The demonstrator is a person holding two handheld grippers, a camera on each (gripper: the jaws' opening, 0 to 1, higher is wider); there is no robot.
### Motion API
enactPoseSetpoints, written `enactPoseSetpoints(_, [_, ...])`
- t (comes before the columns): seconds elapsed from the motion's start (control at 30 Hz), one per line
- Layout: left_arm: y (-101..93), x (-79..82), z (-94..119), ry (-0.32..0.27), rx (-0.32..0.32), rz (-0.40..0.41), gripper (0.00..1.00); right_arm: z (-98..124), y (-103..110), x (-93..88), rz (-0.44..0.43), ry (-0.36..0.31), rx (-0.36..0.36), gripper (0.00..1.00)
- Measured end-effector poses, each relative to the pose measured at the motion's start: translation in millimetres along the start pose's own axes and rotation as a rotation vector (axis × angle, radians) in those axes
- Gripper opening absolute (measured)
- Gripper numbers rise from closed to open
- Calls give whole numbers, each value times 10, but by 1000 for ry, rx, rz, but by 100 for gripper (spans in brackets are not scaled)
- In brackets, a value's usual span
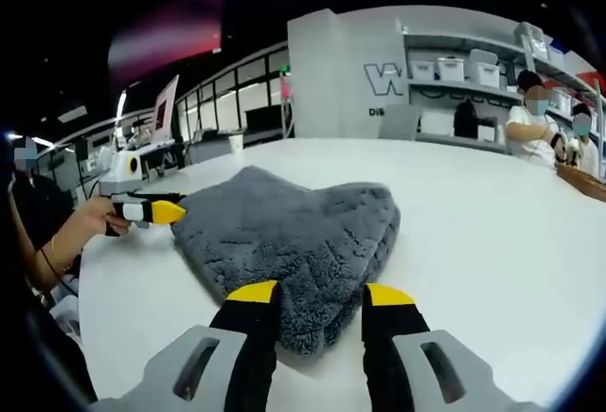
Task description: Open the folded towel by lifting each exposed corner and separating the folded layers until the towel lies flat within the target outline without major curled edges
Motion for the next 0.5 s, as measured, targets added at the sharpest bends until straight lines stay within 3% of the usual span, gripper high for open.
enactPoseSetpoints(0.23, [-4,-9,-51,53,-18,14,52,-27,2,-27,0,2,16,26])
enactPoseSetpoints(0.5, [-62,-41,-114,70,-40,14,44,-56,6,-50,-16,2,15,25])
Point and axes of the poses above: the point that each gripper's makers call its tool centre point, and the gripper's own axes: z roughly backward along the fingers, y roughly to its left, x roughly out of its top, the point moved 9 cm from there along z, roughly backward along the fingers, and after that the axes turned 1 degree about y, right-handed, at the moved point
